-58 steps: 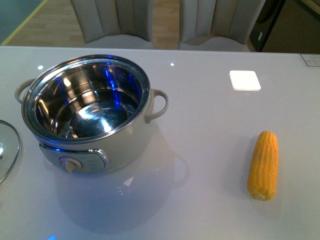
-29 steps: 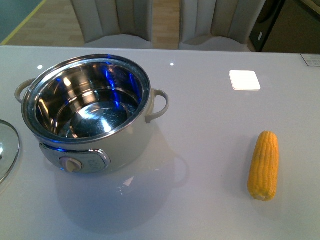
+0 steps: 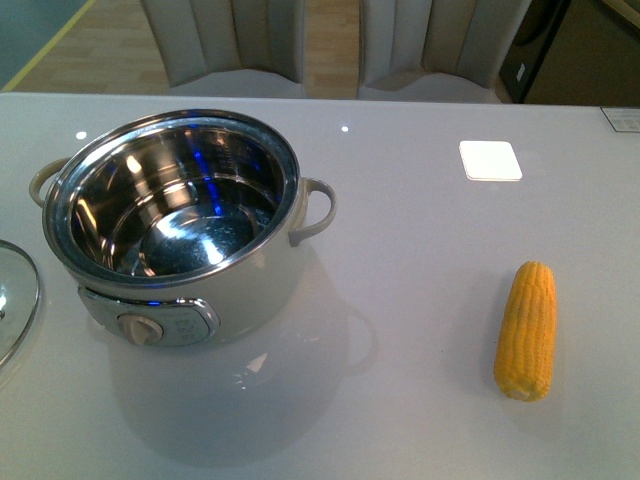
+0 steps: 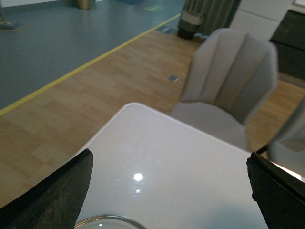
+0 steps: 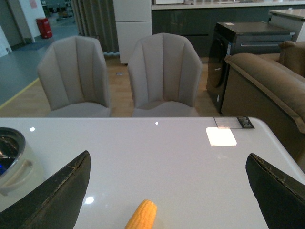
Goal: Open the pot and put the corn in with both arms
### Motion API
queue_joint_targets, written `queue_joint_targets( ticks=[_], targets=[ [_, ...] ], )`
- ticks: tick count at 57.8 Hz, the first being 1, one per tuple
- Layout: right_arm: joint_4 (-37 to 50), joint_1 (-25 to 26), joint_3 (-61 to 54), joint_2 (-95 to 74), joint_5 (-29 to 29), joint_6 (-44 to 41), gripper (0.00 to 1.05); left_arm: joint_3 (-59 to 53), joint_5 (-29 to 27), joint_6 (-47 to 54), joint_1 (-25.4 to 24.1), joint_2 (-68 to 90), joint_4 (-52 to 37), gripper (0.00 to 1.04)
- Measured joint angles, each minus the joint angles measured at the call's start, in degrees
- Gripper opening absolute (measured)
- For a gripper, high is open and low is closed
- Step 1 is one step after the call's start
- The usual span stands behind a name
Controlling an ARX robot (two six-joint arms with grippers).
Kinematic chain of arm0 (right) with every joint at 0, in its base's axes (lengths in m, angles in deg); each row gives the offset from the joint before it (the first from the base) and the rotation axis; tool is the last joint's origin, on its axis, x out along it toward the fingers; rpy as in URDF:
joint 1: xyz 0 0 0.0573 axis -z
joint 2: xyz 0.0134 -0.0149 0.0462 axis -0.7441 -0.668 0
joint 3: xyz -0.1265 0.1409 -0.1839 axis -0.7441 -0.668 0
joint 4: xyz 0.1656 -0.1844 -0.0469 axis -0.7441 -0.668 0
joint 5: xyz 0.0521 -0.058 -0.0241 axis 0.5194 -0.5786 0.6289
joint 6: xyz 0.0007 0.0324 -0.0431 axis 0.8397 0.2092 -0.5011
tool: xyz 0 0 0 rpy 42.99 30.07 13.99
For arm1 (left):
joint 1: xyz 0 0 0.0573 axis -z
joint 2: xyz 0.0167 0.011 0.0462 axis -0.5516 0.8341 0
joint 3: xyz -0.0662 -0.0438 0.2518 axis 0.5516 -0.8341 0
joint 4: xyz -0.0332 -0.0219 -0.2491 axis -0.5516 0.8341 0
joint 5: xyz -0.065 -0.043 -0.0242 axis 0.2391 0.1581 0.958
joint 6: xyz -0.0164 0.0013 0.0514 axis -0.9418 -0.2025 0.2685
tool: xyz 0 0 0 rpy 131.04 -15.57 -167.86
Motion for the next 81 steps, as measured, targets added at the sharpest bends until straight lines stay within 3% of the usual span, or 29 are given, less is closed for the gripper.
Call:
queue_joint_targets(
  ticks=[21,28,37,39,43,52,66,81],
  targets=[
    [0.0,0.0,0.0,0.0,0.0,0.0,0.96,-4.94,1.33,-7.13,11.63,-30.36,21.75,0.98],
    [0.0,0.0,0.0,0.0,0.0,0.0,0.96,-6.14,-2.78,-6.47,18.01,-41.68,32.76,0.98],
    [0.0,0.0,0.0,0.0,0.0,0.0,0.96,-6.54,-4.9,-4.81,19.63,-45.11,34.07,0.97],
    [0.0,0.0,0.0,0.0,0.0,0.0,0.96,-7.5,-9.84,-1.66,21.31,-45.48,32.3,0.9],
    [0.0,0.0,0.0,0.0,0.0,0.0,0.96,-10.05,-13.88,4.55,22.95,-46.99,30.6,0.78],
    [0.0,0.0,0.0,0.0,0.0,0.0,0.96,-15.3,-14.78,10.47,23.39,-50.51,29.2,0.49],
    [0.0,0.0,0.0,0.0,-0.02,0.0,0.96,-20.48,-14.8,11.8,23.43,-54.88,28.63,0.06],
    [0.0,0.0,0.0,0.0,0.0,0.0,0.96,-23.74,-14.88,12.02,23.45,-58.97,28.85,0.03]
  ],
)
